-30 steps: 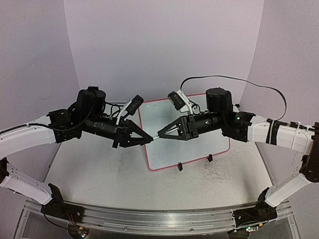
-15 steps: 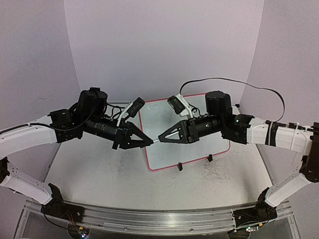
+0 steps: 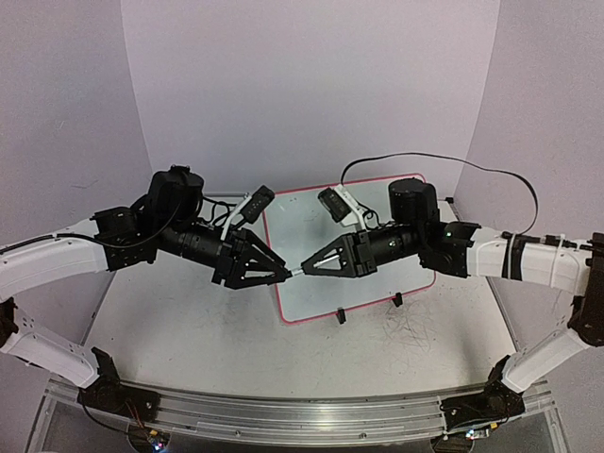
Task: Write a sentence on the whiteboard
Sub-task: Pass from the left arm to the right, then open the whiteboard marker from the whiteboard marker.
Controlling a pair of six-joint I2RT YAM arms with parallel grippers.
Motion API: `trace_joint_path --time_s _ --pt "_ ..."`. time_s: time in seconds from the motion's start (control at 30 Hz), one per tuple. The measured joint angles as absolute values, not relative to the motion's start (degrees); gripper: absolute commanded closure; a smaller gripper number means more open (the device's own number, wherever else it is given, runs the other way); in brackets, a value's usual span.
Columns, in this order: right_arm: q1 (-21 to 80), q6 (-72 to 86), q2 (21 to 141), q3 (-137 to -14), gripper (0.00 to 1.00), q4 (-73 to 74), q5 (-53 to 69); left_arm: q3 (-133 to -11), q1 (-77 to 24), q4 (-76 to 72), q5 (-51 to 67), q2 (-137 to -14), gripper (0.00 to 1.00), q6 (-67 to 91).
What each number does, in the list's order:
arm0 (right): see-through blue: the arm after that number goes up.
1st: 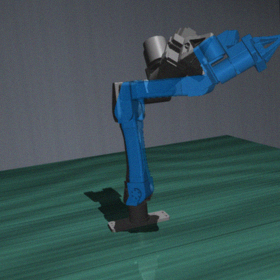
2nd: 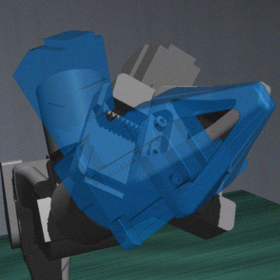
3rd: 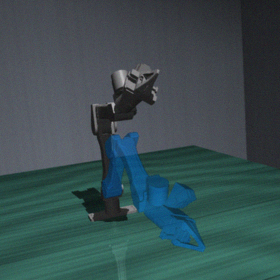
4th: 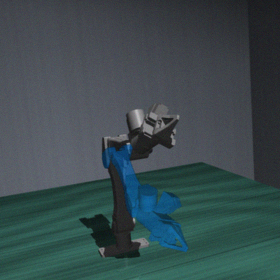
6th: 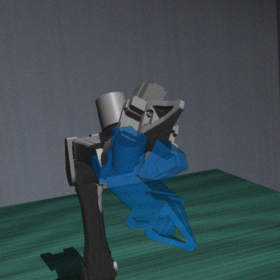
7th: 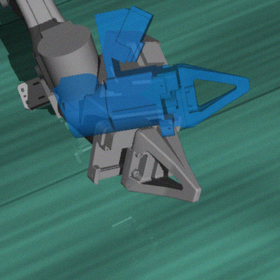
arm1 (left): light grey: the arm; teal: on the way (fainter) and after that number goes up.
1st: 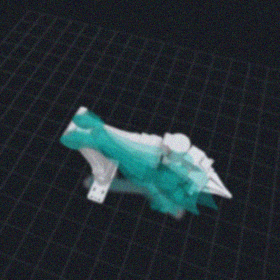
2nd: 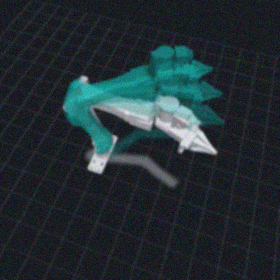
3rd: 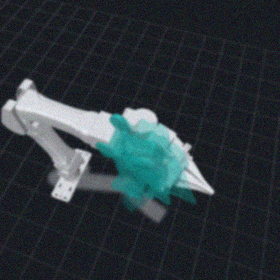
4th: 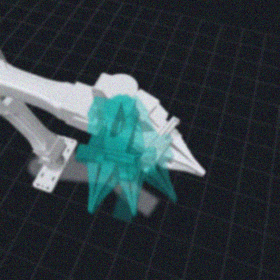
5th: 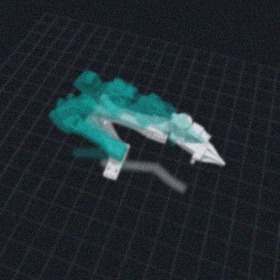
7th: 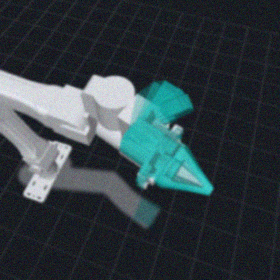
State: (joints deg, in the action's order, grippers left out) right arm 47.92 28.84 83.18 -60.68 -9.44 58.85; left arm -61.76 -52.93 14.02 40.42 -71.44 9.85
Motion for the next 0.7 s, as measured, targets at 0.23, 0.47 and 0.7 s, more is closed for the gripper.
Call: trace_joint_path --time_s 0.23,0.47,0.7 --pt "47.92 29.7 82.43 -59.96 1.0 -10.01 57.91 -61.76 -52.93 14.02 41.75 -71.92 0.51 9.85" --pt "47.92 30.32 81.53 -59.83 1.0 -10.89 57.81 -61.76 -52.93 14.13 42.06 -74.28 0.72 9.8" --pt "47.92 30.3 81.19 -58.9 1.0 -11.27 56.9 -61.78 -53.1 14.3 41.74 -74.37 0.94 8.79"
